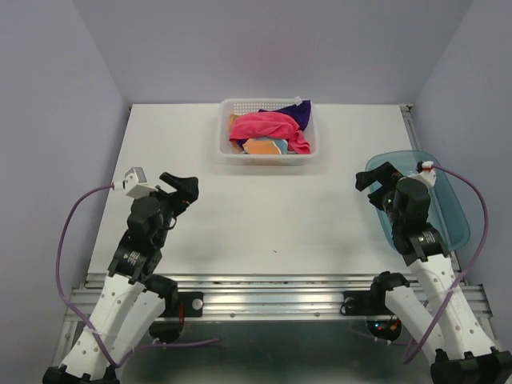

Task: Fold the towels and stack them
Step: Grab crumpled towel, then move the towel to the center of the board

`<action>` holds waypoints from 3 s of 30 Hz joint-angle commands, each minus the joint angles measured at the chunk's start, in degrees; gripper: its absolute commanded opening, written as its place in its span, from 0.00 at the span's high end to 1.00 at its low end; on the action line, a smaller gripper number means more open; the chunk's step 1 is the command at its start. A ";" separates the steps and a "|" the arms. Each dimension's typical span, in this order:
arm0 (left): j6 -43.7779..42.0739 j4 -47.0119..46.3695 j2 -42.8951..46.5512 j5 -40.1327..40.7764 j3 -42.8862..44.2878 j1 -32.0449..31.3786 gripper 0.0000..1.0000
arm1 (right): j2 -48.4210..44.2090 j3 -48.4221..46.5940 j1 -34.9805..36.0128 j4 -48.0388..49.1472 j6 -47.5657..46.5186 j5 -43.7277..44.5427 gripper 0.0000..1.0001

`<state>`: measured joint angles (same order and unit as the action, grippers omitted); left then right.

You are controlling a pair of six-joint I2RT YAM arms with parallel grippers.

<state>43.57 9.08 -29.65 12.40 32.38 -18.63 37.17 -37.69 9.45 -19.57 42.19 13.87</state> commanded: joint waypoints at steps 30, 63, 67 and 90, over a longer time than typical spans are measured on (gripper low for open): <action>-9.65 -15.76 -13.68 -3.79 -0.30 0.26 0.01 | 94.02 -87.25 15.33 -0.90 -38.42 1.41 0.00; -8.94 -14.27 -14.47 -2.91 0.23 0.26 0.01 | 102.05 -88.70 15.59 5.25 -36.13 -2.53 0.46; -8.59 -13.13 -13.60 -1.77 0.40 0.26 0.01 | 102.31 -88.87 15.51 5.51 -35.69 -3.06 0.58; -6.31 -11.37 -7.18 -3.53 -1.18 0.26 0.01 | 74.99 -84.57 32.63 8.58 -53.53 9.33 0.99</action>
<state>36.49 -1.85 -39.00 9.67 30.72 -18.61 118.19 -122.30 36.58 -15.51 -5.89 18.76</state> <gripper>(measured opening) 0.986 0.016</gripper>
